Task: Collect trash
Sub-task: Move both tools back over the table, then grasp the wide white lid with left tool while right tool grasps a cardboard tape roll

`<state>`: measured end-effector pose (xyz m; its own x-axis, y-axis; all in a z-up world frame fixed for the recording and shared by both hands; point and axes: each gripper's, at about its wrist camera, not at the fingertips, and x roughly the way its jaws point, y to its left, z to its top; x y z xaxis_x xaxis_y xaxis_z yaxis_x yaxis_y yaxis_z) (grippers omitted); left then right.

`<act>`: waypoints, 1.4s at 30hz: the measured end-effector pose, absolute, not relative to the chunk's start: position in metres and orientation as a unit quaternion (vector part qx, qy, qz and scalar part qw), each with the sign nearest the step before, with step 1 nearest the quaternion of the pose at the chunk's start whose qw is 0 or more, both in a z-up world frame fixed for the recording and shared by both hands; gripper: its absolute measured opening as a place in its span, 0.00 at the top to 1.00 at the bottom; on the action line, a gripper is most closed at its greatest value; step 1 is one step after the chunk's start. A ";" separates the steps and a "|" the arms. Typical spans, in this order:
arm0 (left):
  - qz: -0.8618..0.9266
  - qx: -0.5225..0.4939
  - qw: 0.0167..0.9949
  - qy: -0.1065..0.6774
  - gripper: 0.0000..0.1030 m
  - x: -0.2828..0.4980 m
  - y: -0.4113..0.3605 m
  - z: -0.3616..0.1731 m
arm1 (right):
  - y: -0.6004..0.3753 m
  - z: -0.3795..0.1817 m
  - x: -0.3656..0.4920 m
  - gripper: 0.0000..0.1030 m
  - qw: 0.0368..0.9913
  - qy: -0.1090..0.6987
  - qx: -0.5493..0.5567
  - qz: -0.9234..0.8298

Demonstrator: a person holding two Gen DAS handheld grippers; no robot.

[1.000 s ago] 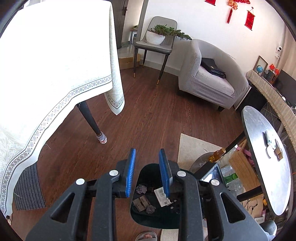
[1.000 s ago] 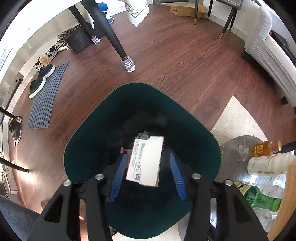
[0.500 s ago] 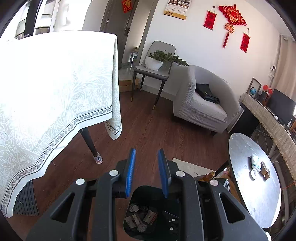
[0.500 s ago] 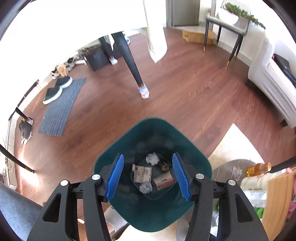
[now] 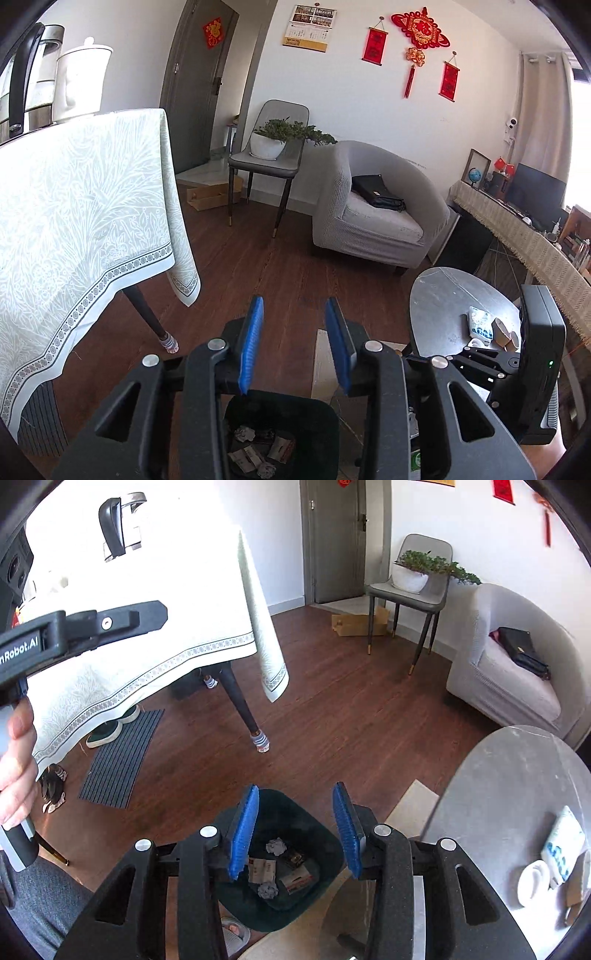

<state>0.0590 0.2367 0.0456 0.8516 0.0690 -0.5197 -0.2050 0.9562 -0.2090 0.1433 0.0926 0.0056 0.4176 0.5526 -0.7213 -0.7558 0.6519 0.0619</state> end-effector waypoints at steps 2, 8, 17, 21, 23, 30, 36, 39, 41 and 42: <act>0.065 -0.128 0.955 0.262 0.59 0.062 0.226 0.046 | 0.076 0.014 0.148 0.59 0.840 0.363 -0.129 0.381; 0.040 -0.114 0.955 0.270 0.52 0.081 0.187 0.045 | 0.026 0.029 0.158 0.59 0.863 0.355 -0.109 0.342; 0.007 -0.100 0.955 0.279 0.43 0.102 0.140 0.040 | -0.042 0.040 0.162 0.39 0.890 0.336 -0.093 0.294; -0.006 -0.083 0.954 0.287 0.38 0.115 0.115 0.036 | -0.070 0.040 0.164 0.33 0.899 0.334 -0.090 0.269; -0.014 -0.076 0.954 0.291 0.37 0.119 0.100 0.032 | -0.085 0.041 0.167 0.33 0.902 0.334 -0.087 0.259; -0.047 -0.048 0.947 0.315 0.34 0.138 0.050 0.019 | -0.134 0.040 0.170 0.26 0.913 0.333 -0.067 0.224; -0.071 -0.023 0.937 0.342 0.29 0.154 0.013 0.002 | -0.173 0.034 0.172 0.25 0.918 0.343 -0.046 0.195; -0.082 -0.006 0.931 0.356 0.27 0.160 -0.004 -0.011 | -0.188 0.032 0.171 0.21 0.919 0.346 -0.038 0.186; -0.079 0.009 0.926 0.369 0.26 0.165 -0.014 -0.021 | -0.198 0.030 0.170 0.21 0.919 0.349 -0.035 0.180; -0.077 0.018 0.923 0.377 0.26 0.168 -0.019 -0.025 | -0.203 0.028 0.169 0.21 0.919 0.351 -0.034 0.177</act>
